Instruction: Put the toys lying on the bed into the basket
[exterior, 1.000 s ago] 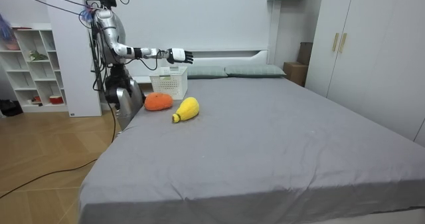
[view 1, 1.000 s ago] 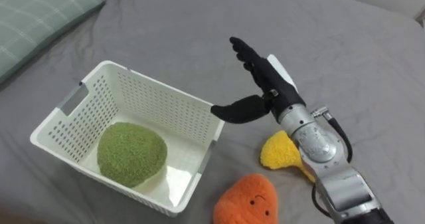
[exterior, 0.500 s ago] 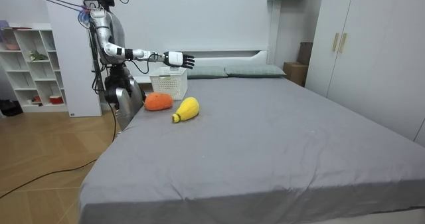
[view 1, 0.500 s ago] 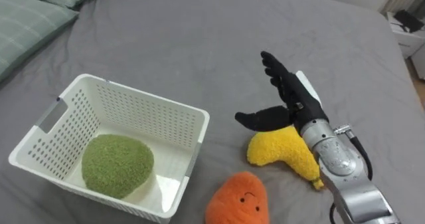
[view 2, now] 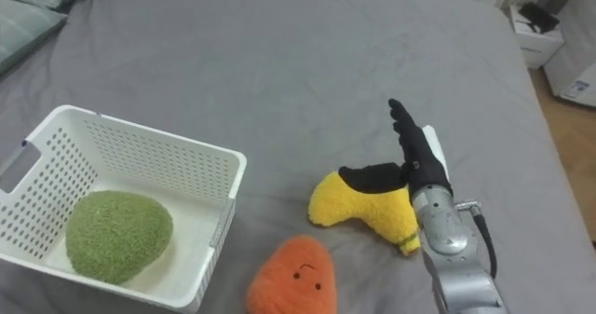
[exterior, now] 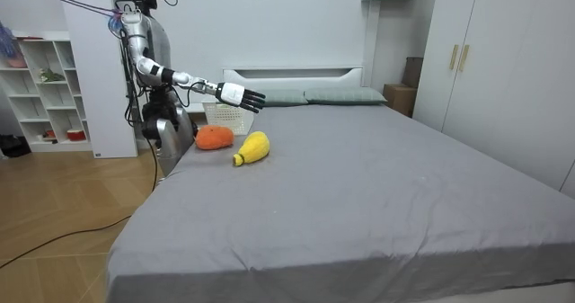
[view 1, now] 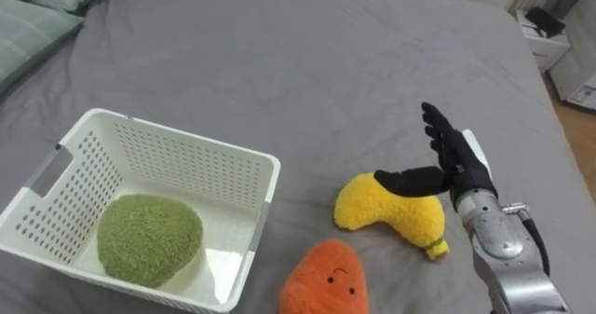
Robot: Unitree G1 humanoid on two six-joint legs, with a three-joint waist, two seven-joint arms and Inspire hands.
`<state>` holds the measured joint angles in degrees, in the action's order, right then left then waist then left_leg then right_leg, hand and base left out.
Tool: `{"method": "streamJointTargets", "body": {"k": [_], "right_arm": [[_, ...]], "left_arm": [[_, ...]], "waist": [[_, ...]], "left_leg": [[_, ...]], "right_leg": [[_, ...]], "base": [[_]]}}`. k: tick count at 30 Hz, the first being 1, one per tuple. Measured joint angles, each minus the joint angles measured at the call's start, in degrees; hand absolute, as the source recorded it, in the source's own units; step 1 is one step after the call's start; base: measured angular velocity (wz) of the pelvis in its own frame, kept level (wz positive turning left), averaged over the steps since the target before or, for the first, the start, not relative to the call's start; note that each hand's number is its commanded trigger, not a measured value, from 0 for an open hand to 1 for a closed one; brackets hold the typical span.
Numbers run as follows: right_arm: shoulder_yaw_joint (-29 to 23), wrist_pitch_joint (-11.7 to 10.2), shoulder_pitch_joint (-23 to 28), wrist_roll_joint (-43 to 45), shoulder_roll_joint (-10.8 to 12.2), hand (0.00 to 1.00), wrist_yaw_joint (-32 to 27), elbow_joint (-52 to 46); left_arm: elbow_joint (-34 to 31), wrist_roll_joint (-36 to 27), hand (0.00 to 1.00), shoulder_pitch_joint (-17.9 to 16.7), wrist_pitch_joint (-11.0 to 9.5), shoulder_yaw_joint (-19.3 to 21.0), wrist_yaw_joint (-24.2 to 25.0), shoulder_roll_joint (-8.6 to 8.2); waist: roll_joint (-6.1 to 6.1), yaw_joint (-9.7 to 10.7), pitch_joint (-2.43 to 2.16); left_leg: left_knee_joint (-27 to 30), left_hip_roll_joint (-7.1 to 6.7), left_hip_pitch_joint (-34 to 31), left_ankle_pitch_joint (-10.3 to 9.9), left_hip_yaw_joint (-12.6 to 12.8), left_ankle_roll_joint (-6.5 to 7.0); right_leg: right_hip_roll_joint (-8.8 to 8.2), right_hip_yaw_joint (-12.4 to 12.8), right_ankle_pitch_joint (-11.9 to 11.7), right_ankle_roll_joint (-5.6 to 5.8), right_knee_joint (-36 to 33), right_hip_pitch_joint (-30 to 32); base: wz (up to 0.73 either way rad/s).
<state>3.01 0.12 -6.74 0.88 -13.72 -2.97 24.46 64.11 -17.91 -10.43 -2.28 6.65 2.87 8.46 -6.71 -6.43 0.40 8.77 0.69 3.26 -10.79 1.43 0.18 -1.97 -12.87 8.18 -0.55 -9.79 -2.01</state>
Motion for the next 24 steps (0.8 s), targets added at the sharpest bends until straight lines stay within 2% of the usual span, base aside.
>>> {"method": "streamJointTargets", "body": {"k": [7, 10, 13, 17, 21, 24], "right_arm": [[-0.4, 0.2, -0.1, 0.8, -1.4, 0.0, -1.1, 2.2], [-0.4, 0.1, -2.2, 1.5, -1.4, 0.0, -2.3, 5.2], [-0.4, 0.1, -5.6, 2.2, -1.4, 0.0, -2.8, 9.1], [0.1, -0.1, -11.4, 2.2, -1.4, 0.0, -4.4, 18.2], [0.3, -0.5, -12.9, 2.2, -1.5, 0.0, -5.3, 20.7], [0.5, -1.5, -15.1, 4.4, -1.5, 0.0, -7.2, 22.8]], "left_arm": [[0.0, 0.0, 0.0, 0.3, 0.9, 0.0, 0.3, 0.08], [0.0, -0.1, 0.0, 0.9, 1.3, -0.1, 0.3, 0.24], [0.1, 0.0, 0.0, 1.7, 2.1, -0.3, 0.3, 0.51], [0.7, 0.0, 0.0, 3.7, 2.1, -2.5, 0.5, 1.06], [1.3, 0.0, 0.0, 5.0, 1.9, -3.5, 0.6, 1.18], [1.6, 0.0, 0.0, 6.8, 2.0, -4.7, 0.6, 1.34]], "waist": [[0.18, 0.2, -0.1], [0.17, 0.2, -0.27], [0.34, 0.2, -0.27], [0.64, -0.5, -0.13], [0.72, -1.5, -0.03], [0.65, -1.7, 0.37]], "left_leg": [[0.4, 0.04, -1.2, 0.0, 0.0, 0.0], [0.8, 0.07, -3.0, 0.0, 0.1, 0.0], [1.1, 0.09, -5.2, 0.2, 0.1, 0.07], [2.1, 0.16, -7.8, 0.5, 0.0, 0.04], [2.2, 0.18, -9.7, 0.7, 0.0, 0.1], [2.2, 0.14, -11.8, 1.3, 0.0, 0.07]], "right_leg": [[0.03, 0.0, 0.0, -0.03, -0.1, 1.1], [-0.01, 0.1, -0.1, -0.14, -0.5, 2.9], [-0.03, 0.1, -0.3, -0.3, -0.9, 5.1], [-0.01, -0.1, -0.8, -0.46, -0.8, 7.3], [-0.16, -0.6, -1.0, -0.53, -0.8, 9.1], [-0.34, -1.1, -1.4, -0.68, -0.9, 11.1]], "base": [[0.0], [-0.01], [0.0], [0.03], [0.02], [0.07]]}}
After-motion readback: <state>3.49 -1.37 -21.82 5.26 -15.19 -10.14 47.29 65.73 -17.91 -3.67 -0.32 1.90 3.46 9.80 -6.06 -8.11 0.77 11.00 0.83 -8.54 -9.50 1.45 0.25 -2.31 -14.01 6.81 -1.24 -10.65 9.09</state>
